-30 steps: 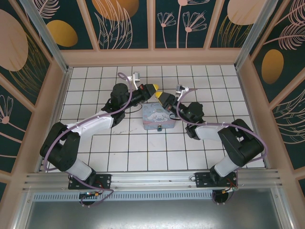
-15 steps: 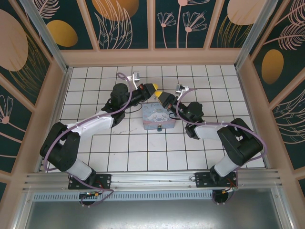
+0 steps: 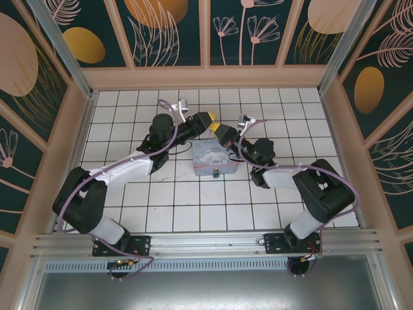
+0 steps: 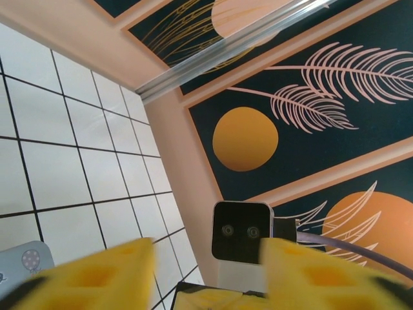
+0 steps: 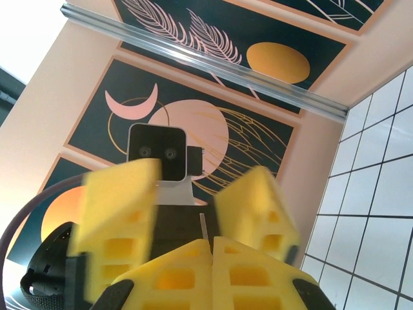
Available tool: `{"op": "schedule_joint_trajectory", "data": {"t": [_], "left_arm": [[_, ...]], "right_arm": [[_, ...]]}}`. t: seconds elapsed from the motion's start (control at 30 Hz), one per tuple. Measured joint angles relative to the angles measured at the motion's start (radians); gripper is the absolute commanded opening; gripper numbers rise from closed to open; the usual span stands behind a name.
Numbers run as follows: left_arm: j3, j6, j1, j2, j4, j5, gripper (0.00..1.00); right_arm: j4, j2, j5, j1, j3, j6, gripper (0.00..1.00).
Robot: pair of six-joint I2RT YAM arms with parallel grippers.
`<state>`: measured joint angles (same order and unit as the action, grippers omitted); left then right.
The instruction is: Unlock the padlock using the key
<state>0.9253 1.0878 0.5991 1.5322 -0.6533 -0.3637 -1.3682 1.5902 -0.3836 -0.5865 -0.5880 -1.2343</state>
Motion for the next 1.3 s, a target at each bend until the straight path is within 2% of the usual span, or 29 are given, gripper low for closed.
{"op": "schedule_joint_trajectory", "data": {"t": [0.07, 0.23, 0.5, 0.7, 0.9, 1.03, 1.17, 1.3], "left_arm": [[0.000, -0.012, 0.002, -0.028, 0.038, 0.019, 0.88], [-0.005, -0.062, 0.002, -0.134, 0.136, 0.071, 0.97], [-0.084, -0.168, 0.013, -0.286, 0.375, 0.172, 0.98], [-0.236, -0.211, 0.076, -0.371, 0.471, 0.216, 0.98], [-0.413, -0.213, 0.131, -0.409, 0.432, 0.216, 0.98], [-0.462, -0.229, 0.183, -0.401, 0.382, 0.217, 0.97], [-0.460, -0.258, 0.240, -0.317, 0.290, 0.234, 0.93], [-0.440, -0.278, 0.279, -0.171, 0.216, 0.243, 0.89]], "right_arm": [[0.012, -0.002, -0.001, 0.004, 0.002, 0.000, 0.00], [0.099, -0.043, -0.022, 0.030, 0.015, 0.016, 0.00], [0.399, -0.195, -0.063, 0.111, 0.014, 0.159, 0.00], [0.593, -0.205, -0.127, 0.177, -0.038, 0.232, 0.00], [0.646, -0.146, -0.176, 0.188, -0.069, 0.249, 0.00], [0.646, -0.112, -0.191, 0.188, -0.068, 0.241, 0.00], [0.629, -0.097, -0.195, 0.188, -0.048, 0.226, 0.00], [0.602, -0.095, -0.194, 0.188, -0.022, 0.210, 0.00]]}}
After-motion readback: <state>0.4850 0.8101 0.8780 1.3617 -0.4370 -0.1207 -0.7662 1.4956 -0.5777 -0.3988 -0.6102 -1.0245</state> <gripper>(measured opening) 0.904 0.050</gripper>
